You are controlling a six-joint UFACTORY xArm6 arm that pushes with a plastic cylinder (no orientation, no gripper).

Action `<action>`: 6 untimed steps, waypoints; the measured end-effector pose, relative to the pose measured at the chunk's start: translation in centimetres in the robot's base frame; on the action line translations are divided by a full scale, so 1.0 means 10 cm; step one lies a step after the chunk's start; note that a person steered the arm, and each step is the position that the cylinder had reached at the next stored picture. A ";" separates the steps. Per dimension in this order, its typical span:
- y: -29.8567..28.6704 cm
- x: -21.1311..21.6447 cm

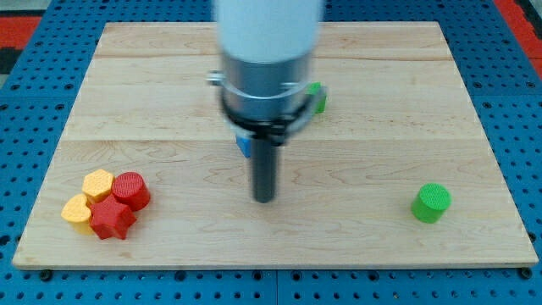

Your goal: Move blue cube towards right side of the board

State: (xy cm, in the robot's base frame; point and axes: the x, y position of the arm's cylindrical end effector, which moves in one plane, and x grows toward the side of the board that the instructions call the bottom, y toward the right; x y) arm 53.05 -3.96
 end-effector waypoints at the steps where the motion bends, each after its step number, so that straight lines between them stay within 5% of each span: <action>1: -0.62 -0.34; 3: -0.57 -1.17; 6: 0.07 -0.65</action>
